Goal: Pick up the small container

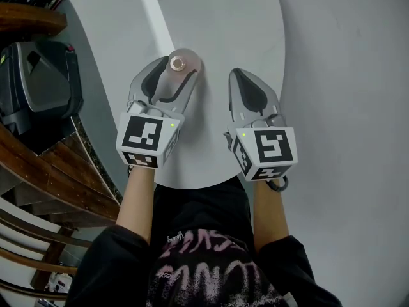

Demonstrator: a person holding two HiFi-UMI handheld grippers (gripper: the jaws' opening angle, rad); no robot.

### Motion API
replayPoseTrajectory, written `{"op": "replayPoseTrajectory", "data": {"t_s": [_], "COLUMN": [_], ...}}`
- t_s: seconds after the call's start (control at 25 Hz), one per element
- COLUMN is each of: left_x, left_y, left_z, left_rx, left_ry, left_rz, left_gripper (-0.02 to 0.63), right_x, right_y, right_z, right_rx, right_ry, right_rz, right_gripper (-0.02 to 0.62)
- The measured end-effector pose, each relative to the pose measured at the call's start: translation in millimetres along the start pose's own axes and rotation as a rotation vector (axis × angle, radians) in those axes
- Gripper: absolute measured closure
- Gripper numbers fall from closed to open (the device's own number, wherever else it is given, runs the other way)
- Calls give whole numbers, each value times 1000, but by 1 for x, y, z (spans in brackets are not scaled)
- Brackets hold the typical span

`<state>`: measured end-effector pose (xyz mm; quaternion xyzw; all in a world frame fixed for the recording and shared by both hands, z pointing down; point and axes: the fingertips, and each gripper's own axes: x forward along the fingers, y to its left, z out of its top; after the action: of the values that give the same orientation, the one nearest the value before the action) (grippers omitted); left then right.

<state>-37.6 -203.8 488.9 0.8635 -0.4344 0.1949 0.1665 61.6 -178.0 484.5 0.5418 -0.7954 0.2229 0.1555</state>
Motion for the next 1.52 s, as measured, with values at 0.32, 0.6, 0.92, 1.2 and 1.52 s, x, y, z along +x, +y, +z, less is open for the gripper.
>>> {"op": "replayPoseTrajectory", "data": {"t_s": [0.32,0.6,0.92,1.2,1.52], "left_x": [4,6,3,2,2], "left_y": [4,3,4,3,1], "left_z": [-1,0,6,10,10], "left_rx": [7,10,8,13,64], "left_ry": [4,-4,-27,-44,-70], "left_rz": [8,7,8,13,8], "left_gripper": [372,373,394,417,445], "right_x": [3,3,1,-1,-2], "right_y": [-4,-6,-5,-6,-9], "right_z": [1,-2,-1,0,-2], "right_rx": [7,9,9,11,14], "right_ry": [4,5,12,13,15], "right_rz": [-10,-11,-16,-18,-23], "right_gripper": [584,584,584,584,584]}}
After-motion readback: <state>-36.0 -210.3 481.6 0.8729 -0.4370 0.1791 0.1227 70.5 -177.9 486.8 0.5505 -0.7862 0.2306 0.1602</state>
